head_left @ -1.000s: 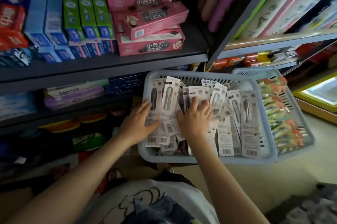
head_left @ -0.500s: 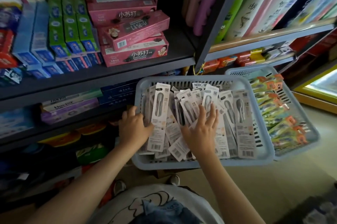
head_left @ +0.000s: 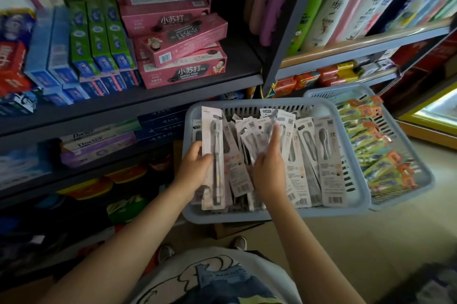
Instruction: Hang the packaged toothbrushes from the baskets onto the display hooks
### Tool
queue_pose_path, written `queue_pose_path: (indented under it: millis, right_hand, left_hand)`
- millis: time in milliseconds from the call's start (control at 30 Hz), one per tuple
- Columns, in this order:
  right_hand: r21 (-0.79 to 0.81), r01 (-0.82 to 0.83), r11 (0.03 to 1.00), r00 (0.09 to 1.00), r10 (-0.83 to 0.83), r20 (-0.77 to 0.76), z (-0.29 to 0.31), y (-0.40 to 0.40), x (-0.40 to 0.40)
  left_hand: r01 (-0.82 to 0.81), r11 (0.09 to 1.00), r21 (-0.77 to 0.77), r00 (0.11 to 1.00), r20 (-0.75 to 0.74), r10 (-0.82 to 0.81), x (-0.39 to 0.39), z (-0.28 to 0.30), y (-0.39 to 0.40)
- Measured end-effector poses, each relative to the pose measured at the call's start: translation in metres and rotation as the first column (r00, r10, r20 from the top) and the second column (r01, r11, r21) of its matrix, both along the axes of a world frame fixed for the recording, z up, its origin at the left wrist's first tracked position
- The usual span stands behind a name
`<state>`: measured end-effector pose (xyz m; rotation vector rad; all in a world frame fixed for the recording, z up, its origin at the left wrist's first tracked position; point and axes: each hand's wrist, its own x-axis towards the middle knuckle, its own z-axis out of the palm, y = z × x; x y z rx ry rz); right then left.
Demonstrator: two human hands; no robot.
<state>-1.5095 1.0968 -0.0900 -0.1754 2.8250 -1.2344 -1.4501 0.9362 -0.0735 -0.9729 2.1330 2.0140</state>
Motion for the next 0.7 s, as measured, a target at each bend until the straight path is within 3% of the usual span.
queue_pose_path:
  millis: [167, 233, 367, 467, 567, 633, 700]
  right_hand:
    - [-0.237, 0.143, 0.961, 0.982, -0.108, 0.153, 0.019, 0.011, -0.007]
    - [-0.328, 0.132, 0.935, 0.967, -0.049, 0.248, 0.026, 0.007, -0.006]
    - [-0.337, -0.081, 0.938, 0.951, 0.174, 0.257, 0.035, -0.010, 0.006]
    - [-0.345, -0.142, 0.928, 0.949, 0.227, 0.218, 0.038, -0.015, 0.009]
    - [-0.210, -0.153, 0.966, 0.972, 0.185, 0.145, 0.033, -0.004, 0.002]
    - [0.042, -0.189, 0.981, 0.978, 0.184, 0.101, 0.025, 0.008, -0.004]
    - [0.320, -0.293, 0.901, 0.955, 0.259, 0.146, 0.013, 0.015, -0.007]
  left_hand:
    - [-0.008, 0.917, 0.399, 1.000, -0.015, 0.015, -0.005, 0.000, 0.007]
    - [0.057, 0.856, 0.514, 0.998, -0.045, -0.039, -0.007, -0.001, 0.009]
    - [0.216, 0.799, 0.561, 0.976, -0.123, -0.177, -0.004, 0.005, 0.015]
    - [0.146, 0.833, 0.534, 0.989, -0.097, -0.112, -0.004, 0.006, 0.017]
    - [0.030, 0.884, 0.467, 0.999, -0.025, -0.021, -0.004, 0.002, 0.007]
    - [-0.024, 0.920, 0.391, 0.999, -0.017, 0.033, -0.003, -0.003, -0.004]
    - [-0.053, 0.931, 0.361, 0.997, -0.040, 0.072, -0.003, -0.006, -0.012]
